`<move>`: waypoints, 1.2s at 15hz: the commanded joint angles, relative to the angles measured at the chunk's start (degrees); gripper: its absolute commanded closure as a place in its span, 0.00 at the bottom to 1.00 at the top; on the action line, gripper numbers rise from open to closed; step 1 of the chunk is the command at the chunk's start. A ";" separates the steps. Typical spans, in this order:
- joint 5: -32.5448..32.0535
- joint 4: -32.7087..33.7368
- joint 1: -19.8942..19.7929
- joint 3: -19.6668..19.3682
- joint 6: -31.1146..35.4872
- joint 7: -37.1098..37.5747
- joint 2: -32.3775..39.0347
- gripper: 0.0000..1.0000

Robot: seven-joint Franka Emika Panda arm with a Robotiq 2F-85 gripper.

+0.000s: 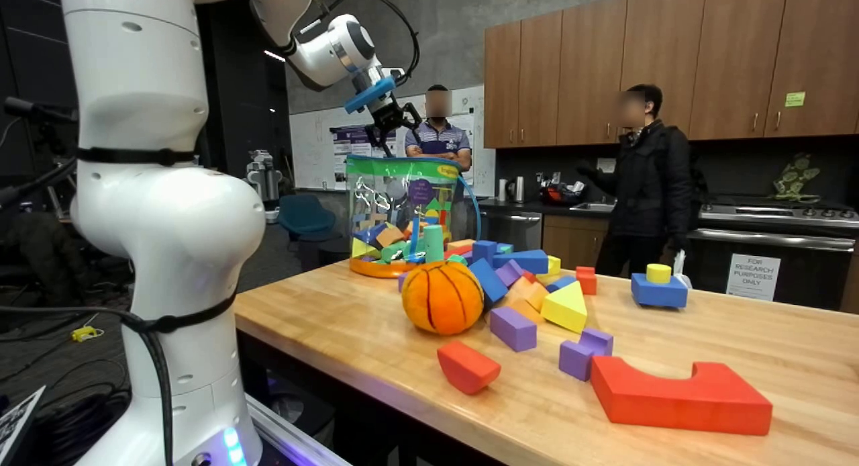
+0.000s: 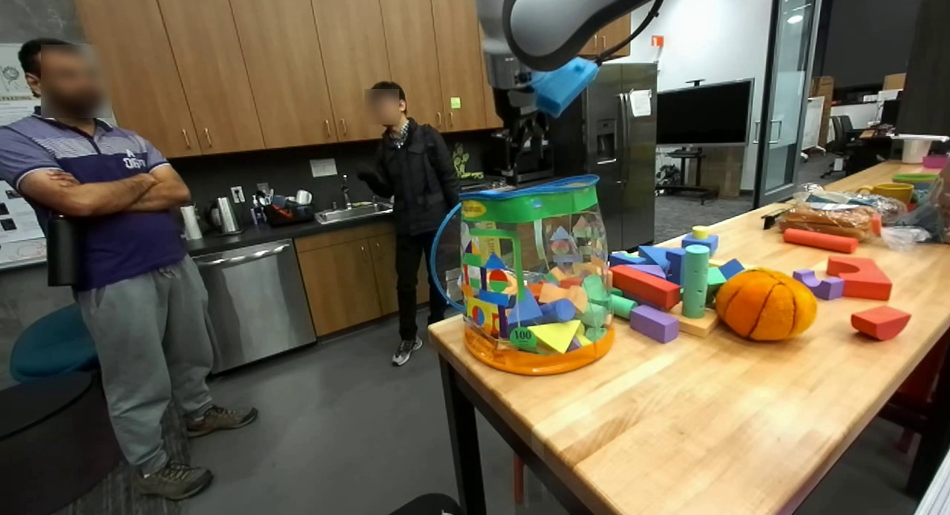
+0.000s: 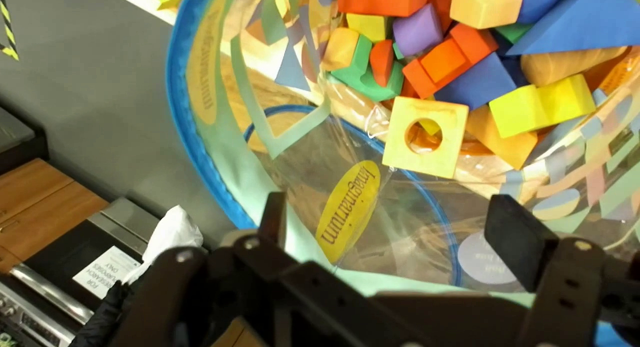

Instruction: Remove one yellow block from the clear bag and put it on the counter.

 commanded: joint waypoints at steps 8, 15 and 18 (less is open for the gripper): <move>-2.65 11.18 3.99 -0.93 -8.28 -0.87 13.82 0.00; -2.32 17.46 6.42 -2.97 -11.20 -1.26 19.93 0.00; -1.22 17.59 6.03 -3.89 -11.11 -1.16 19.88 0.00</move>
